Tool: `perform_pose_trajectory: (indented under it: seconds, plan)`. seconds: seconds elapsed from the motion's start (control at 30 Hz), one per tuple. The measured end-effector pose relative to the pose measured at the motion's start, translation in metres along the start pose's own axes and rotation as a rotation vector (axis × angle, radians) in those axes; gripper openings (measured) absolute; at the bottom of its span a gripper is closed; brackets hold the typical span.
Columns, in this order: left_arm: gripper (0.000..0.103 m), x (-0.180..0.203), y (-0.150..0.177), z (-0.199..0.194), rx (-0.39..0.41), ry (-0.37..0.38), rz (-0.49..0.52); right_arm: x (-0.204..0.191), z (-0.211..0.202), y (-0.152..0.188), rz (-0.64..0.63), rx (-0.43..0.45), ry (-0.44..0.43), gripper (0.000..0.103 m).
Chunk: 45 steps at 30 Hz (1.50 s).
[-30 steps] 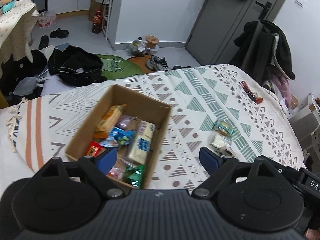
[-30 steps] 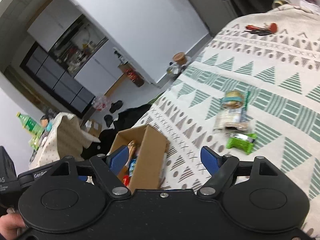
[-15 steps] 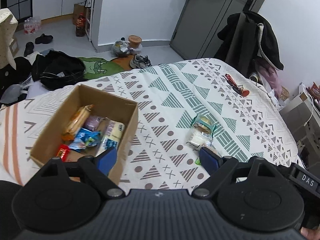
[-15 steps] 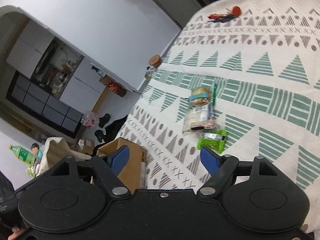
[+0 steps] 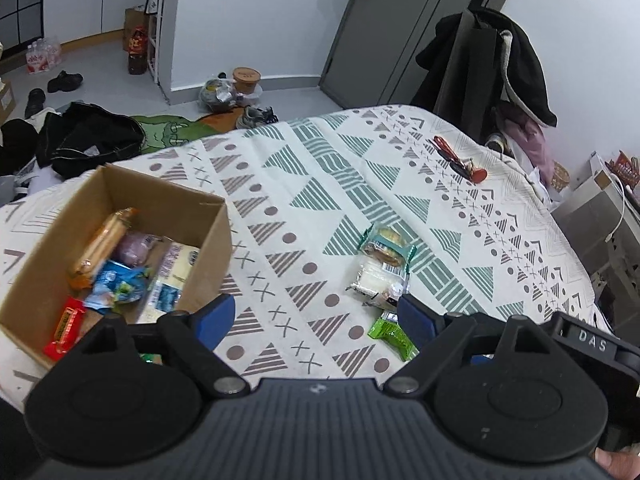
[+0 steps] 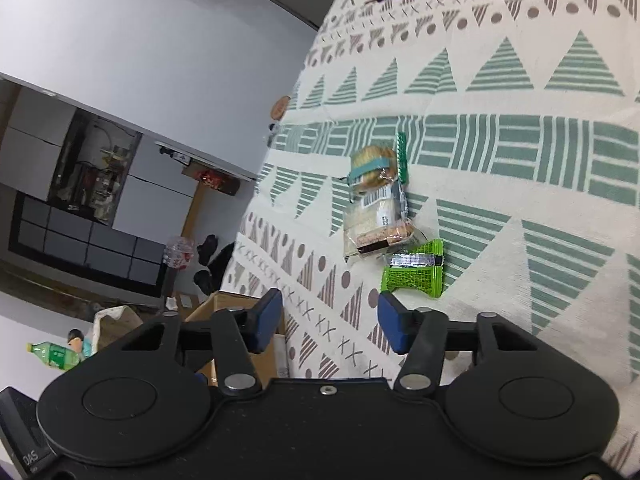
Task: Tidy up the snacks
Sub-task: 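Move both open tools back toward the remaining snacks, then grasp the white bread pack with the left tool while the right tool grasps the lime-green pack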
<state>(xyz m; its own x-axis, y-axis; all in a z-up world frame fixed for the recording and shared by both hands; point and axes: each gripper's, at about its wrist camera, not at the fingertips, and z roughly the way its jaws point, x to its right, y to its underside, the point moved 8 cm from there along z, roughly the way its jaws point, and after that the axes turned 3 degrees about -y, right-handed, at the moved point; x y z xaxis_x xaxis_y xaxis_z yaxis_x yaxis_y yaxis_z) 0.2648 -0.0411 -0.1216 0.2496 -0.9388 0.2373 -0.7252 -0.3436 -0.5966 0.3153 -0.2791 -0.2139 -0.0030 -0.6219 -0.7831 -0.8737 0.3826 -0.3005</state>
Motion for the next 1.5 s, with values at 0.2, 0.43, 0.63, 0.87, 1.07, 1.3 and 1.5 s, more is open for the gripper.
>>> perform_pose_trajectory:
  seconds: [0.2, 0.43, 0.63, 0.87, 1.07, 1.3, 1.5]
  plan:
    - [0.084, -0.003, 0.006, 0.026, -0.027, 0.01, -0.019, 0.009, 0.029, 0.006, 0.037, -0.029, 0.032, 0.051]
    - [0.078, -0.007, 0.011, 0.052, -0.061, 0.028, -0.038, 0.015, 0.054, 0.009, 0.099, -0.042, 0.032, 0.051]
    - [0.078, -0.011, 0.011, 0.069, -0.089, 0.037, -0.04, 0.031, 0.06, 0.002, 0.148, -0.007, 0.087, 0.051]
    - [0.078, -0.011, 0.009, 0.085, -0.113, 0.047, -0.028, 0.043, 0.056, -0.009, 0.179, 0.044, 0.114, 0.05]
    - [0.078, -0.005, 0.01, 0.096, -0.13, 0.051, -0.019, 0.054, 0.047, -0.015, 0.225, 0.086, 0.134, 0.051]
    - [0.078, 0.004, 0.012, 0.106, -0.142, 0.049, -0.009, 0.06, 0.026, -0.029, 0.152, 0.169, 0.263, 0.052]
    - [0.078, 0.016, 0.012, 0.116, -0.144, 0.048, 0.009, 0.071, 0.023, -0.03, 0.203, 0.158, 0.26, 0.052]
